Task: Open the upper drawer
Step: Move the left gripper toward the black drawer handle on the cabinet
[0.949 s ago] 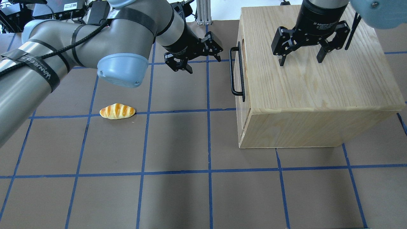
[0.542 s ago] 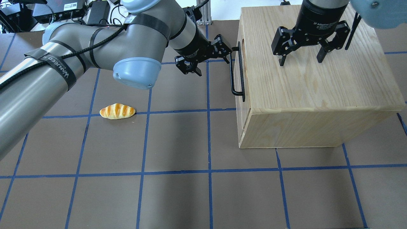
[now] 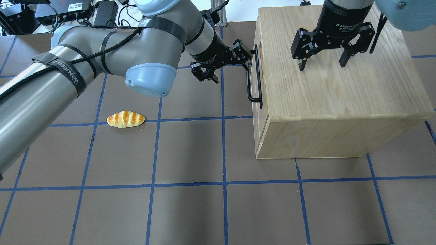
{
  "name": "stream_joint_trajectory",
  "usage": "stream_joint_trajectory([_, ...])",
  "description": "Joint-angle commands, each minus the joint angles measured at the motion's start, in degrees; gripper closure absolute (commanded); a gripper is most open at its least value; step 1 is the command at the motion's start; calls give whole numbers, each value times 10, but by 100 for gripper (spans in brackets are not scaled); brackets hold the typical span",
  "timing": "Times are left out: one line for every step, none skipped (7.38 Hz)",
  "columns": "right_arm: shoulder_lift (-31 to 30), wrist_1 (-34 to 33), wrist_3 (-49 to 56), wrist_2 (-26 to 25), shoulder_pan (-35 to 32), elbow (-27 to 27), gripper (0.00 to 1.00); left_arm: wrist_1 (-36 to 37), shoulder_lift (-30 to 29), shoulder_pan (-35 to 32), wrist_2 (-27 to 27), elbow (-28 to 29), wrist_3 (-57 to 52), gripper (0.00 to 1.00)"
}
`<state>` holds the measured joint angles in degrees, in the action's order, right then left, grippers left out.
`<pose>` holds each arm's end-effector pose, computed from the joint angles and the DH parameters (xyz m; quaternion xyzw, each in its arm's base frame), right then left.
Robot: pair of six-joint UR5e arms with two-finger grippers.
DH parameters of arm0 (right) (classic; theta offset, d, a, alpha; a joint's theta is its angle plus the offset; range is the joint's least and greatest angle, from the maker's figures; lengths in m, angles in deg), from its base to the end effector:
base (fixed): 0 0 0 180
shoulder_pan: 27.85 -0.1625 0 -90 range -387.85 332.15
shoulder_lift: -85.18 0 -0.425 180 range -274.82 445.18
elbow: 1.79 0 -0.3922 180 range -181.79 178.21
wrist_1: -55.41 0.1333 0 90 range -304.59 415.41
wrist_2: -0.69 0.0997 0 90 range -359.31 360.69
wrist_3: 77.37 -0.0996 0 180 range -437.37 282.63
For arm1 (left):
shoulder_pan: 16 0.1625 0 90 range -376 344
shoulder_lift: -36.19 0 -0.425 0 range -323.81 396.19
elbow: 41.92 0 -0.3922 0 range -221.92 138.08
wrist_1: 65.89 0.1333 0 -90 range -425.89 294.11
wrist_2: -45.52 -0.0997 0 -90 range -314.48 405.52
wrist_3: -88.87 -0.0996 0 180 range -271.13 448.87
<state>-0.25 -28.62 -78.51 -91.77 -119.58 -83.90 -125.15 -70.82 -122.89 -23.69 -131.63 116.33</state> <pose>0.1447 -0.5163 0.5049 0.0056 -0.9995 -0.0226 0.0220 -0.3413 -0.5435 0.3899 0.0680 -0.9741 0.0436 0.2111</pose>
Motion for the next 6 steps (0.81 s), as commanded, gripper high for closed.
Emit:
stream_joint_trajectory([0, 0, 0, 0, 0, -1, 0, -3, 6, -1, -1, -2, -1, 0])
stream_joint_trajectory([0, 0, 1, 0, 0, 0, 0, -6, 7, -2, -1, -2, -1, 0])
stream_joint_trajectory([0, 0, 1, 0, 0, 0, 0, -8, 8, -2, -1, -4, -1, 0])
stream_joint_trajectory([0, 0, 0, 0, 1, 0, 0, -8, 6, -3, -1, -4, -1, 0])
stream_joint_trajectory([0, 0, 0, 0, 1, 0, 0, -9, 10, -9, -1, -5, -3, 0])
stream_joint_trajectory([0, 0, 0, 0, 0, 0, 0, -9, 7, -10, -1, -4, -3, 0])
